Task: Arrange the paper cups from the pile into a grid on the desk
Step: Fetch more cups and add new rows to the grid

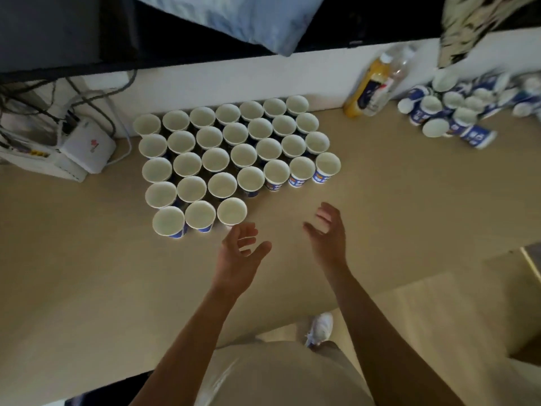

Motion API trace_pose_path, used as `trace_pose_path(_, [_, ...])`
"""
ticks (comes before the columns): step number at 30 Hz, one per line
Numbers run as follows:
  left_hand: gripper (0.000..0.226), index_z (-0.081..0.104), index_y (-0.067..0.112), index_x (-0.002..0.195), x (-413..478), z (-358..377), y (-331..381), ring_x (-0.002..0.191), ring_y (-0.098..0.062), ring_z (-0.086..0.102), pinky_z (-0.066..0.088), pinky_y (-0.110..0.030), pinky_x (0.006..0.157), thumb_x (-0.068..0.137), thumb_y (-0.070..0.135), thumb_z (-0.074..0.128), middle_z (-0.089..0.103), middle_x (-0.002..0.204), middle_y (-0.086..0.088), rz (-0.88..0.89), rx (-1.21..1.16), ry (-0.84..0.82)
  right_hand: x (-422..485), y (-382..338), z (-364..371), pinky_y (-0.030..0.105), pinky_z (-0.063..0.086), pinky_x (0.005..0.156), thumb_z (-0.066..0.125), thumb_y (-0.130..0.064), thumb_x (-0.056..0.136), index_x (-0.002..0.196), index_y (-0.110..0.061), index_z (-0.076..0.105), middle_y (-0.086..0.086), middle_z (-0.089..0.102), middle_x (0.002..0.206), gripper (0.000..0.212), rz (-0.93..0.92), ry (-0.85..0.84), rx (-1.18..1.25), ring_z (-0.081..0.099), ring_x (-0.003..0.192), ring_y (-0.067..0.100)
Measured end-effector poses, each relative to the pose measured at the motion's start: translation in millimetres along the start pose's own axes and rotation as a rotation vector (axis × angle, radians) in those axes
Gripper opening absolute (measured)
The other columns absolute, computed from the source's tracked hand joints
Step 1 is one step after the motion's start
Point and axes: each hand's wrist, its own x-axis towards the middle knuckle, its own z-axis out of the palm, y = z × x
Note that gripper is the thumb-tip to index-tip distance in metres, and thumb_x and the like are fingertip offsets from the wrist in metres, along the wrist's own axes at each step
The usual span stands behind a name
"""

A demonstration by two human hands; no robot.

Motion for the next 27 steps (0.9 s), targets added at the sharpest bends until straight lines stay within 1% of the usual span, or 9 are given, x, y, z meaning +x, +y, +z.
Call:
trace_pose_path(4, [0.040,0.062,0.018,0.119,-4,47,33,0.103,-0.008,0.066,0.048,-0.016,0.079,0.083,0.015,0.080,0.068,0.109,0.009,0.100,0.002,-0.050,3,-23,-52,0.010,0.051,0.074,0.074,0.007,0.083,0.134,-0.009,0.052,0.005,0.058,0.128,0.058,-0.013,0.099,0.152,0.061,0.113,0.021])
trace_pose_path(7, [0.039,0.063,0.020,0.120,-11,91,56,0.103,-0.002,0.065,0.048,-0.010,0.075,0.085,0.019,0.079,0.068,0.111,0.012,0.160,0.011,-0.095,9,-36,-97,0.015,0.053,0.073,0.073,0.009,0.083,0.129,-0.011,0.053,0.006,0.058,0.125,0.055,-0.033,0.143,0.245,0.063,0.110,0.023])
trace_pose_path(9, [0.039,0.063,0.020,0.121,-16,119,69,0.105,-0.002,0.064,0.047,-0.011,0.076,0.085,0.021,0.078,0.068,0.113,0.011,0.186,0.003,-0.107,14,-43,-124,0.016,0.054,0.073,0.073,0.010,0.083,0.126,-0.013,0.053,0.006,0.058,0.123,0.053,-0.056,0.147,0.285,0.063,0.106,0.022])
trace_pose_path(11, [0.039,0.062,0.017,0.122,-25,152,80,0.106,-0.007,0.065,0.048,-0.015,0.078,0.086,0.019,0.078,0.069,0.114,0.007,0.207,-0.028,-0.090,21,-48,-161,0.016,0.054,0.073,0.073,0.010,0.083,0.127,-0.011,0.053,0.008,0.058,0.123,0.053,-0.072,0.152,0.319,0.063,0.104,0.021])
trace_pose_path(14, [0.036,0.063,0.016,0.119,-45,200,95,0.105,-0.010,0.067,0.048,-0.011,0.075,0.086,0.017,0.077,0.069,0.114,0.004,0.242,-0.075,-0.071,31,-53,-212,0.016,0.054,0.073,0.073,0.010,0.083,0.127,-0.008,0.053,0.010,0.058,0.122,0.052,-0.115,0.169,0.362,0.064,0.102,0.021])
trace_pose_path(16, [0.033,0.063,0.017,0.117,-59,233,105,0.103,-0.010,0.067,0.048,-0.008,0.073,0.087,0.014,0.076,0.069,0.114,0.002,0.266,-0.107,-0.068,37,-53,-245,0.017,0.054,0.074,0.074,0.009,0.082,0.127,-0.009,0.053,0.008,0.059,0.119,0.053,-0.136,0.152,0.366,0.065,0.100,0.021])
trace_pose_path(20, [0.029,0.063,0.016,0.114,-83,293,124,0.099,-0.008,0.066,0.049,-0.008,0.074,0.088,0.009,0.074,0.069,0.115,-0.004,0.310,-0.170,-0.054,49,-54,-304,0.021,0.054,0.078,0.075,0.009,0.081,0.125,-0.014,0.054,0.003,0.061,0.114,0.053,-0.167,0.116,0.380,0.066,0.097,0.017])
trace_pose_path(24, [0.028,0.063,0.015,0.114,-100,345,139,0.093,0.002,0.067,0.049,-0.009,0.073,0.089,0.009,0.073,0.070,0.113,-0.003,0.340,-0.167,-0.070,59,-54,-356,0.022,0.053,0.078,0.075,0.009,0.081,0.123,-0.015,0.056,0.006,0.061,0.116,0.052,-0.161,0.109,0.419,0.066,0.097,0.018])
trace_pose_path(27, [0.028,0.064,0.016,0.113,-101,374,147,0.097,-0.002,0.068,0.050,-0.011,0.074,0.088,0.010,0.074,0.071,0.112,-0.001,0.351,-0.143,-0.086,67,-51,-380,0.020,0.054,0.076,0.076,0.007,0.082,0.126,-0.012,0.055,0.010,0.061,0.120,0.052,-0.148,0.121,0.431,0.066,0.100,0.020])
